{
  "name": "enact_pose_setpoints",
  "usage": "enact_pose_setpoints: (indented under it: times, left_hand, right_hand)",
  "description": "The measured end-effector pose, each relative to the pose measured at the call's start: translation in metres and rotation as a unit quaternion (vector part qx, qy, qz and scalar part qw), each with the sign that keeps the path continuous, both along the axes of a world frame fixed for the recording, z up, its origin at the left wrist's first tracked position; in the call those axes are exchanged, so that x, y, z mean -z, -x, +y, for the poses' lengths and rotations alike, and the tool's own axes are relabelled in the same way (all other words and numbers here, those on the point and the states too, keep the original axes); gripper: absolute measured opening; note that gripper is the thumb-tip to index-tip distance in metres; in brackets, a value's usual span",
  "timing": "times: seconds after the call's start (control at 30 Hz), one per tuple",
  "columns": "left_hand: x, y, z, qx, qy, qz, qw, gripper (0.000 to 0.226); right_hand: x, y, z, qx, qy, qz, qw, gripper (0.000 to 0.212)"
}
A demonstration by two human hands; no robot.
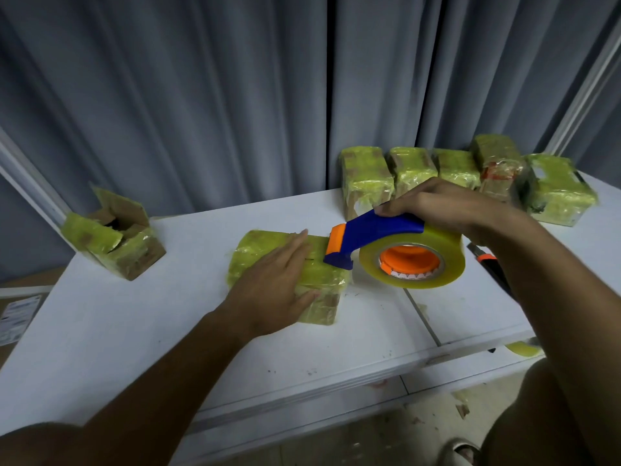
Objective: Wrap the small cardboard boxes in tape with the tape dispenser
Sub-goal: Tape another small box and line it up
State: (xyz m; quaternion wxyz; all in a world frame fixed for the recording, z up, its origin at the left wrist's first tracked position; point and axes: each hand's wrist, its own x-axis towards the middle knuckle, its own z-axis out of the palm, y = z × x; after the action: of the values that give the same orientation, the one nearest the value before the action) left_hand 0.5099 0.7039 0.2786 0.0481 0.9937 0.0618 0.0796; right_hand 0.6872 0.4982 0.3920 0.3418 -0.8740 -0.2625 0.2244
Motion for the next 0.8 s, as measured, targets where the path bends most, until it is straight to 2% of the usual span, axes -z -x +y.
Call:
enact_pose_setpoints:
  times: [0.13,0.43,0.6,0.8]
  left_hand:
    - [0.011,-0.006,-0.001,0.02,-0.063,0.04,0.997,0.087]
    - [0.009,-0.011,0.007,0.0,-0.028,0.038,0.999,0.085]
    - [0.01,-0.005,0.022,-0.022,-0.023,0.023,0.999,0.096]
    - [0.012,-0.006,0.017,-0.031,-0.045,0.001,0.998,0.078]
  right_hand:
    - [0.002,0.0,0.001,-0.003,-0.002,0.002,1.0,0.034]
    - [0.01,0.004,-0.004,-0.012,-0.025,0.029,0.999,0.034]
    - [0.004,-0.006,-0.02,-0.003,-0.018,0.03,0.999,0.035]
    - [0.016,-0.004,-0.023,-0.003,-0.007,0.01,1.0,0.033]
